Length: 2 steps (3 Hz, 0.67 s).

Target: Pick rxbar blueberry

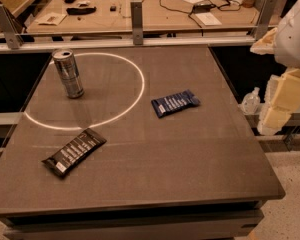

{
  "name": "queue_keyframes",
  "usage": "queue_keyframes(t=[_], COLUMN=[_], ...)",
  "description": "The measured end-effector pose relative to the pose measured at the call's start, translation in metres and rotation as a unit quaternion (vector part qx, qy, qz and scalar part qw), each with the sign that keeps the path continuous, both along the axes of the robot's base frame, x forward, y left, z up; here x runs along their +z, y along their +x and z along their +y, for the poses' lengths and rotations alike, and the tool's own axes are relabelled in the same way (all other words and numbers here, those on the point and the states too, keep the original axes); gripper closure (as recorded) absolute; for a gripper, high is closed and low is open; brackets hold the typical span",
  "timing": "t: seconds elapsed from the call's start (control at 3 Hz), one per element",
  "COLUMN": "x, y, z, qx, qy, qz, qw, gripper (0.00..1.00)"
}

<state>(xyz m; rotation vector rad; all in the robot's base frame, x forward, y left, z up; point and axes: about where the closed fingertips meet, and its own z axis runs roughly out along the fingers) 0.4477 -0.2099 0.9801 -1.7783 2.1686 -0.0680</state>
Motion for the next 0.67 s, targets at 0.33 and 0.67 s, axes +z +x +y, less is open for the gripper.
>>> queue_keyframes(t=[0.33, 0.67], x=[-0.006, -0.024], y=[0.016, 0.034], z=[0.019, 0.027], qx=[0.051, 0.061], qy=[0.013, 0.009], qz=[0.004, 0.022], qw=[0.9986, 0.9978], gripper=[0.0, 0.0])
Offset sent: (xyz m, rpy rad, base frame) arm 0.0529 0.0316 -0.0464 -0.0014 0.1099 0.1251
